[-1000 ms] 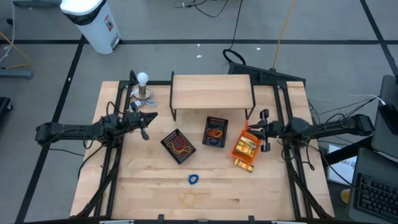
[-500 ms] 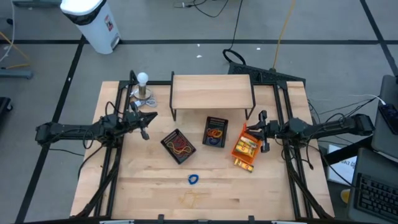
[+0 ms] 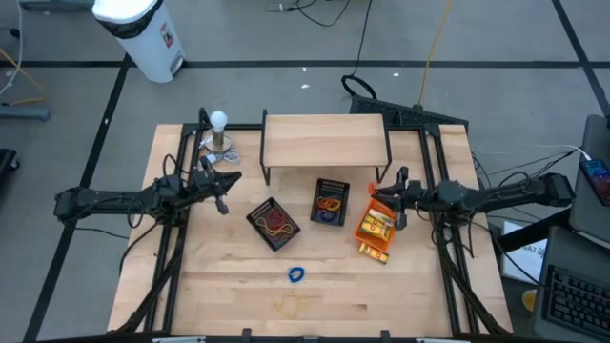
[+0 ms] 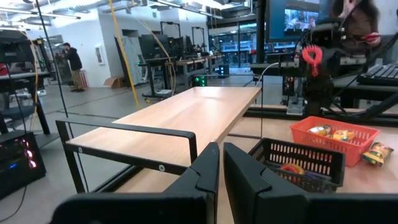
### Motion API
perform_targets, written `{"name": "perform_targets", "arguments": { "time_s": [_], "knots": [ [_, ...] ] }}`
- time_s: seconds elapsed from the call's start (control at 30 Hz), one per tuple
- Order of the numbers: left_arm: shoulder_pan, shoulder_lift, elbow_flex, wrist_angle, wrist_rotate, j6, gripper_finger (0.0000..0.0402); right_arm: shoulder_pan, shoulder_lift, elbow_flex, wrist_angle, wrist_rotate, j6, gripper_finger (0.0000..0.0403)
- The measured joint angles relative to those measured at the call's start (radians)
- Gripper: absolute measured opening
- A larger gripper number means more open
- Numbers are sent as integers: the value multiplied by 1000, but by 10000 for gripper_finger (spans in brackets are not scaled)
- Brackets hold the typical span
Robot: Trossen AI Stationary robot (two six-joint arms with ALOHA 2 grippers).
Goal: Pick & Place Office Desk Supplies
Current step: Put the orange spring keychain into the right black bin
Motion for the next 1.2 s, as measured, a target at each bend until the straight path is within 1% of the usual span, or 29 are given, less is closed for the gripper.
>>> {"name": "perform_targets", "arguments": {
  "time_s": [0.1,0.3,0.4,0.57,0.8,1.07,1.2],
  "knots": [
    [0,0,0,-1,0,-1,26,0,20,67,-66,42,-1,36],
    [0,0,0,-7,0,-3,26,0,96,199,-229,86,-1,35],
    [0,0,0,-7,0,-3,26,-2,152,267,-322,91,8,35],
    [0,0,0,-7,0,-3,26,-15,270,397,-464,90,45,35],
    [0,0,0,-6,0,-3,26,-34,478,550,-636,83,83,35],
    [0,0,0,-10,-1,-7,26,-34,707,618,-651,58,89,35],
    [0,0,0,-11,-1,-7,26,-36,792,638,-598,54,105,36]
  ]
}}
